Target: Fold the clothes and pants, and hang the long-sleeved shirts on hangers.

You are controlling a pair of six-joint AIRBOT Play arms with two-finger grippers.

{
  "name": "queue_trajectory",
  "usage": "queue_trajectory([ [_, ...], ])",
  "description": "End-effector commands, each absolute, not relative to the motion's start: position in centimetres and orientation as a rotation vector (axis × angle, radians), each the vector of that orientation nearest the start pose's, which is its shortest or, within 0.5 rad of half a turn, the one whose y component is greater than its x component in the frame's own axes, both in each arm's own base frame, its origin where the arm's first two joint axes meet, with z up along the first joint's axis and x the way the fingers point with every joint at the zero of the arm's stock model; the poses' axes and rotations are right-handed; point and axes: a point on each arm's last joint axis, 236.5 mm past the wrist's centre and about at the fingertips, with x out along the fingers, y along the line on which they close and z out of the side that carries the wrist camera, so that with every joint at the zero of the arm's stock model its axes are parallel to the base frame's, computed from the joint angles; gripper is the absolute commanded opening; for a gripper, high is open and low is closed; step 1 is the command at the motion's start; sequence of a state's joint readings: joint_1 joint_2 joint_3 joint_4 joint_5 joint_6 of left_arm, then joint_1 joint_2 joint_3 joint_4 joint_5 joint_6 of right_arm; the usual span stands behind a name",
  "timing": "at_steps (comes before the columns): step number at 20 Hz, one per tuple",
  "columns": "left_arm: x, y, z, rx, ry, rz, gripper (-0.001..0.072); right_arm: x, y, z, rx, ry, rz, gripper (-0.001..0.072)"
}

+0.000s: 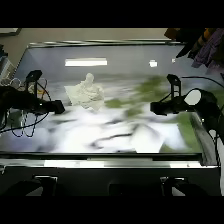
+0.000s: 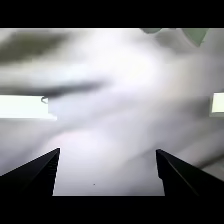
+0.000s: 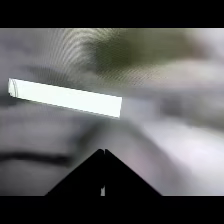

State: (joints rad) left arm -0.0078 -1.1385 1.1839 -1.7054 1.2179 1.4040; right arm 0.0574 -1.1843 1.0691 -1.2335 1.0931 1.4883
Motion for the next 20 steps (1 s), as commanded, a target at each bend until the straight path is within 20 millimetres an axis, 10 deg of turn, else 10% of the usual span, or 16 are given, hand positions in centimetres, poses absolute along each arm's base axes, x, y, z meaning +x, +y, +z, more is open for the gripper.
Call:
queue_trajectory([
  [1,42.8,-6.6,7.6,-0.483,0.996,-0.047,0.0720,36.9,9.5,2.9,0.249,1.195,0.262,0.0035],
  [8,54.3,-10.6,-0.7,-0.502,0.923,-0.055,0.0720,36.8,9.5,2.9,0.251,1.198,0.263,0.0035],
  [13,58.0,-11.6,-6.1,-0.498,0.979,-0.046,0.0720,36.5,9.7,2.8,0.256,1.212,0.269,0.0035],
  [14,58.1,-11.9,-6.7,-0.495,0.997,-0.050,0.0634,36.5,9.7,2.9,0.257,1.211,0.269,0.0035],
  [16,56.9,-12.3,-6.9,-0.484,1.066,-0.059,0.0043,36.6,9.7,2.9,0.256,1.210,0.269,0.0035],
  [20,54.1,-13.4,-2.5,-0.414,1.144,-0.136,0.0016,36.8,9.7,3.0,0.259,1.199,0.267,0.0035],
])
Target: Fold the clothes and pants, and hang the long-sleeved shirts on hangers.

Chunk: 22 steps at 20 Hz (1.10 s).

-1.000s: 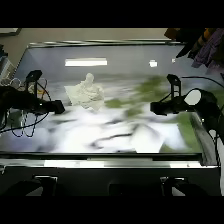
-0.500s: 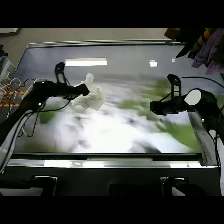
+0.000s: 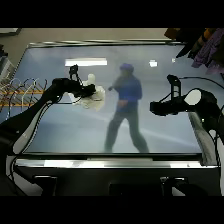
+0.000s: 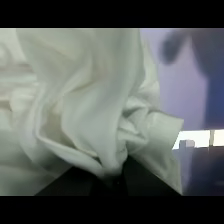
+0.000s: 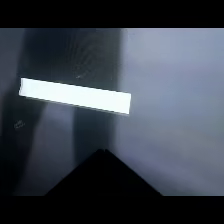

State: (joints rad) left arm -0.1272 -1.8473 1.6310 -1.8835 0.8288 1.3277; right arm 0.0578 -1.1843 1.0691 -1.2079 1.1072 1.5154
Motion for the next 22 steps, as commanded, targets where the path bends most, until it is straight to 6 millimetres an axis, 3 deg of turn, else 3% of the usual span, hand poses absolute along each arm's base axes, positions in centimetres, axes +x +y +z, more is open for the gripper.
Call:
queue_trajectory([
  [1,53.5,-14.1,-0.2,-0.393,1.128,-0.167,0.0016,37.4,9.7,3.2,0.263,1.173,0.263,0.0034],
  [4,50.9,-18.5,8.0,-0.388,1.042,-0.304,0.0016,36.4,9.7,2.8,0.310,1.228,0.233,0.0035],
  [6,48.3,-23.2,12.3,-0.411,0.999,-0.427,0.0016,33.5,9.8,2.0,0.296,1.354,0.250,0.0034],
  [7,46.6,-25.8,13.6,-0.414,0.995,-0.486,0.0016,32.1,9.9,1.8,0.276,1.411,0.271,0.0035],
  [9,43.3,-30.9,14.3,-0.418,1.030,-0.568,0.0016,29.2,9.9,1.7,0.230,1.520,0.324,0.0039],
  [10,41.6,-33.4,13.9,-0.409,1.058,-0.605,0.0016,27.6,9.7,1.8,0.206,1.577,0.345,0.0051],
  [12,38.1,-38.1,12.0,-0.362,1.123,-0.672,0.0016,25.8,9.1,2.6,0.163,1.615,0.353,0.0192],
  [13,36.8,-39.7,10.1,-0.335,1.167,-0.667,0.0016,25.4,8.7,3.2,0.144,1.606,0.344,0.0237],
  [15,35.5,-41.4,5.7,-0.299,1.255,-0.608,0.0016,25.0,7.5,4.4,0.096,1.557,0.309,0.0237],
  [19,34.4,-40.9,-1.7,-0.274,1.441,-0.490,0.0016,24.5,5.9,7.2,0.037,1.437,0.254,0.0237],
  [20,34.5,-40.4,-2.4,-0.266,1.460,-0.472,0.0016,24.5,5.7,7.8,0.031,1.405,0.248,0.0237],
  [22,35.5,-39.5,-2.1,-0.279,1.451,-0.464,0.0026,24.9,5.8,8.8,0.037,1.343,0.242,0.0262],
])
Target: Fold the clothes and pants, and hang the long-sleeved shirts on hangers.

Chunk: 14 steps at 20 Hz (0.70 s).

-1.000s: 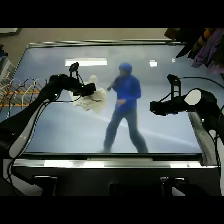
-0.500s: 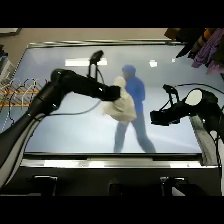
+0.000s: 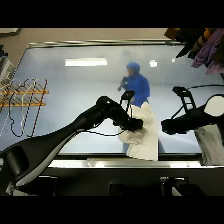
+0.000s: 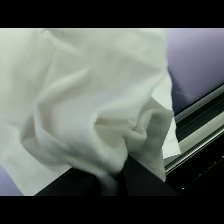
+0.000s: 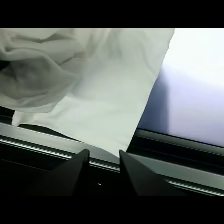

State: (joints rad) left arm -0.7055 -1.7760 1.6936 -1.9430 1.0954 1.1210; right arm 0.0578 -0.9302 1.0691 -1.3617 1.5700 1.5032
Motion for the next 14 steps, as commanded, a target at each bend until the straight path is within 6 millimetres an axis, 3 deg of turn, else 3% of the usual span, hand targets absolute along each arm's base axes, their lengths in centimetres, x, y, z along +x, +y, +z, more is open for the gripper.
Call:
queue_trajectory([
  [1,36.2,-38.9,-1.2,-0.294,1.434,-0.459,0.0143,25.5,6.1,9.3,0.064,1.304,0.234,0.0312],
  [2,37.0,-38.1,-0.1,-0.303,1.409,-0.462,0.0368,26.6,6.4,10.0,0.100,1.241,0.225,0.0424],
  [3,37.8,-36.9,1.4,-0.310,1.382,-0.464,0.0608,28.0,6.8,11.0,0.142,1.165,0.214,0.0461],
  [4,38.4,-35.4,2.9,-0.304,1.359,-0.466,0.0683,29.4,6.8,12.0,0.176,1.091,0.191,0.0459],
  [7,39.7,-27.8,7.9,-0.222,1.286,-0.404,0.0681,33.3,4.4,15.8,0.285,0.893,0.026,0.0455],
  [9,39.9,-22.3,10.9,-0.178,1.245,-0.333,0.0678,34.7,2.3,17.5,0.391,0.818,-0.071,0.0431],
  [12,39.8,-16.2,14.5,-0.193,1.186,-0.252,0.0677,34.8,-0.8,15.2,0.483,0.906,-0.105,0.0423],
  [14,40.0,-13.6,16.0,-0.230,1.149,-0.206,0.0677,34.3,-1.2,12.5,0.496,1.014,0.009,0.0423],
])
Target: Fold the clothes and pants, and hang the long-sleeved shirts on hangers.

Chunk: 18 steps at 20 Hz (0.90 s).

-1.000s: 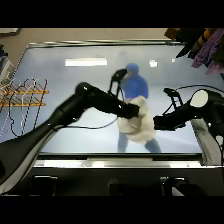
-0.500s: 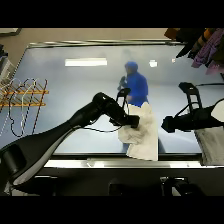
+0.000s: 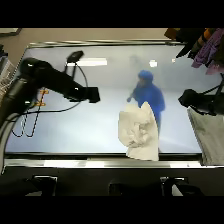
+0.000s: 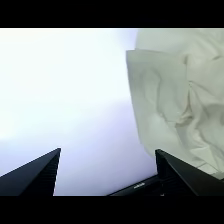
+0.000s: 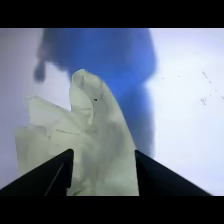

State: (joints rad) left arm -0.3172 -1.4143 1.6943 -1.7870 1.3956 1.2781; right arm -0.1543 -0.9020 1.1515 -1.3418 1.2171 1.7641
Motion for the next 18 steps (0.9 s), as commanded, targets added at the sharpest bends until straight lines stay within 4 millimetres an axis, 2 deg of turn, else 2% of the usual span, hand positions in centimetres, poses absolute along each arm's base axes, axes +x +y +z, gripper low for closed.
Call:
queue_trajectory([
  [1,40.2,-12.5,16.4,-0.246,1.136,-0.186,0.0677,34.0,-1.2,10.8,0.526,1.046,0.043,0.0423],
  [2,40.3,-11.9,16.6,-0.255,1.129,-0.172,0.0677,33.1,-1.0,8.6,0.517,1.091,0.078,0.0420],
  [3,40.5,-11.4,16.6,-0.262,1.128,-0.161,0.0677,31.1,-0.4,5.6,0.489,1.179,0.116,0.0420],
  [5,40.7,-11.0,16.3,-0.267,1.131,-0.151,0.0677,27.0,1.3,0.2,0.542,1.347,0.143,0.0421],
  [8,41.2,-11.0,15.7,-0.266,1.138,-0.146,0.0677,21.5,5.1,-4.7,0.683,1.521,0.215,0.0430],
  [10,41.4,-11.0,15.3,-0.265,1.146,-0.143,0.0677,19.3,6.0,-6.9,0.714,1.574,0.214,0.0431],
  [11,41.4,-11.0,15.2,-0.260,1.148,-0.142,0.0677,18.8,6.0,-7.7,0.715,1.581,0.202,0.0431],
  [14,41.5,-11.0,15.1,-0.260,1.150,-0.142,0.0677,18.6,5.6,-9.3,0.714,1.568,0.158,0.0431],
  [18,41.5,-11.0,15.1,-0.260,1.150,-0.142,0.0677,18.5,5.3,-10.3,0.698,1.555,0.134,0.0430],
])
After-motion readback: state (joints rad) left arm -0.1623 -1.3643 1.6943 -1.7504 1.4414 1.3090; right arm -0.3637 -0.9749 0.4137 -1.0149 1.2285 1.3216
